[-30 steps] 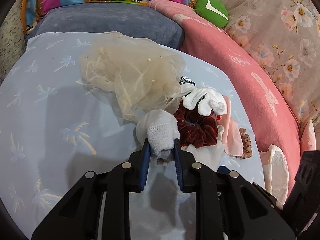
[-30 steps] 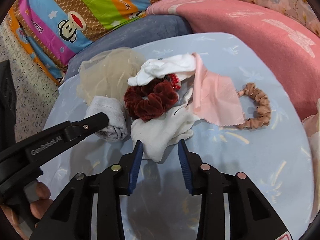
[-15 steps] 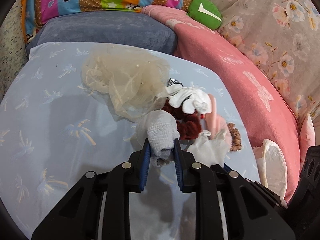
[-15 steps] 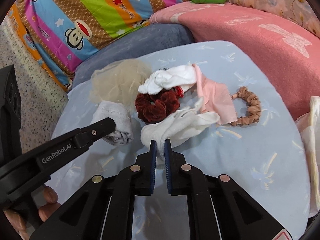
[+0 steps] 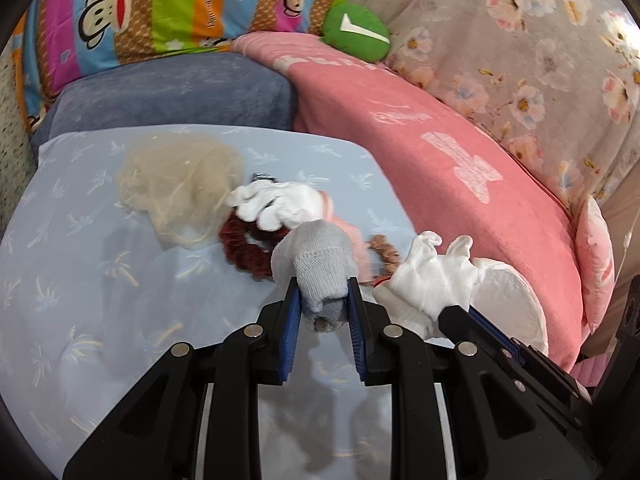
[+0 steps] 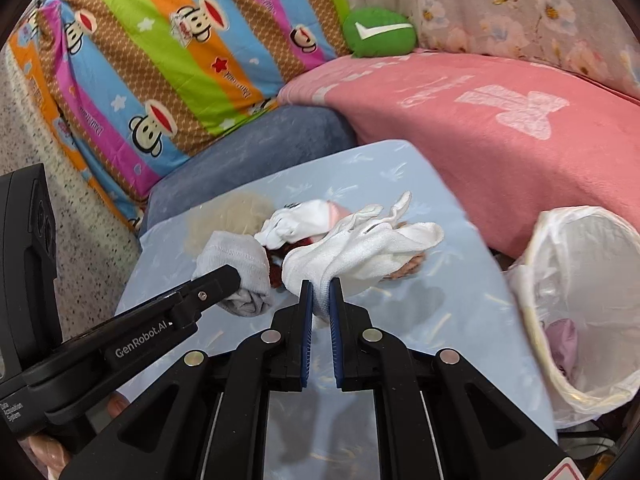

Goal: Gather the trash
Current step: 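Carry the grey sock and white cloth over the bin with both grippers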

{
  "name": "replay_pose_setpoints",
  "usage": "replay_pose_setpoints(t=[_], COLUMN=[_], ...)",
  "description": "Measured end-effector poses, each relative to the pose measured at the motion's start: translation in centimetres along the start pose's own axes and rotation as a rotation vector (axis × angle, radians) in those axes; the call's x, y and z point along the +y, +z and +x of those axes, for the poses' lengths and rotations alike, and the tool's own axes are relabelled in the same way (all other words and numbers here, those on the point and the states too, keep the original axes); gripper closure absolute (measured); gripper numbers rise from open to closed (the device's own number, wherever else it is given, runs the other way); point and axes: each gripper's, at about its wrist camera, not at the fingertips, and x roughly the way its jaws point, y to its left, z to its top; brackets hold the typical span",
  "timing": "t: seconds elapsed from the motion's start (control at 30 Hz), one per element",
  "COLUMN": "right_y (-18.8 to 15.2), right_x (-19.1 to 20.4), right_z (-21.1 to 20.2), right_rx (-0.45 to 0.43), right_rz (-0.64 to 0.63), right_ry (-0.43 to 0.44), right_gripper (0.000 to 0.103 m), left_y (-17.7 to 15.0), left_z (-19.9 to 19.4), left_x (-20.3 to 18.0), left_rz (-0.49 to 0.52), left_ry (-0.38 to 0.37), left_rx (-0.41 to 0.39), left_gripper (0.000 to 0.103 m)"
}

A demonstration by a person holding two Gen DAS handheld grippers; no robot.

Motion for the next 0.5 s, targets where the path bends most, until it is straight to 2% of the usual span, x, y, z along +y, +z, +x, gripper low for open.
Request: replay_pose_setpoints(t=[0.5], right_y=[0.7], right_x=[-9.2], right_z=[-8.1], right_rx=[-0.129], right_rz=[0.123], right_ry=[-0.080], right_gripper=[0.095], left_y=[-0.7], left_z=[-0.3], left_x=[-10.3], left_rz=[0.170], left_ry=[-0.088], left_rx=[0.000], left_gripper=[0.081])
